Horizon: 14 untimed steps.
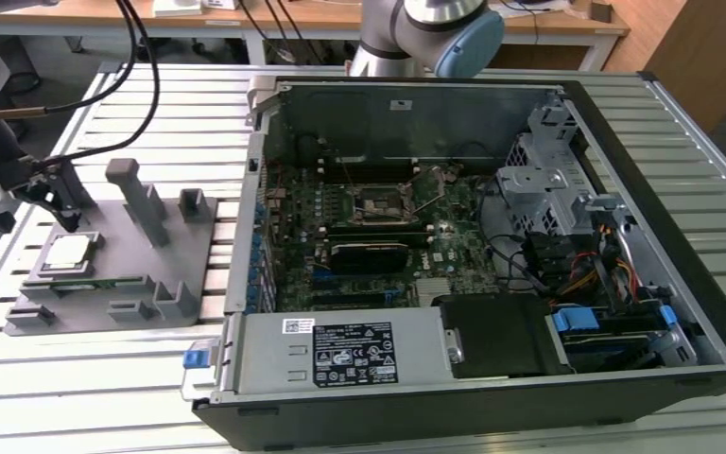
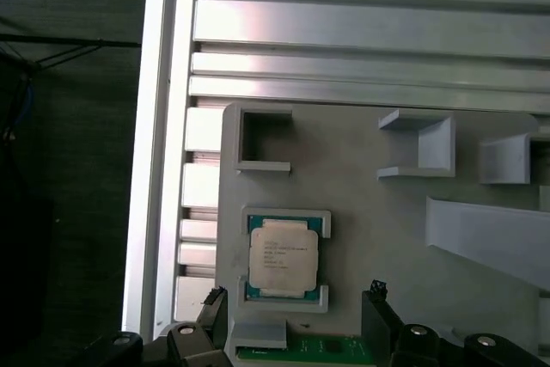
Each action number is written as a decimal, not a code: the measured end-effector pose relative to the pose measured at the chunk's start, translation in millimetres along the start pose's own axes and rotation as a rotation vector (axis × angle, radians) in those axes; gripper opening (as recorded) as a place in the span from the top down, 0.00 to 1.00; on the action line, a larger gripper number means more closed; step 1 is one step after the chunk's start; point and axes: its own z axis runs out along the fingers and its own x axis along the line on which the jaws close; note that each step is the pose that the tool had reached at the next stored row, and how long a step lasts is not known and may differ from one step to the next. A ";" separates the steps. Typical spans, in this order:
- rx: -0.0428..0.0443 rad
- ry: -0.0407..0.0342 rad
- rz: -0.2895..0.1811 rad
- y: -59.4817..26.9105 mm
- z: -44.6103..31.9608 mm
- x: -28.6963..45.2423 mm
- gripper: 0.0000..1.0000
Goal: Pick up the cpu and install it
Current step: 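Pick up the cpu and move it towards the insertion slot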
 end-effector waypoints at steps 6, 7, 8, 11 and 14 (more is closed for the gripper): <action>0.0003 -0.0003 0.002 -0.3 4.4 -0.1 0.28; 0.0003 -0.0003 0.002 -0.3 5.3 -0.1 0.28; 0.0003 -0.0002 0.002 -0.4 6.3 -0.1 0.28; 0.0004 -0.0001 0.000 -0.6 10.0 -0.2 0.28; 0.0003 -0.0001 -0.001 -0.8 13.9 -0.3 0.28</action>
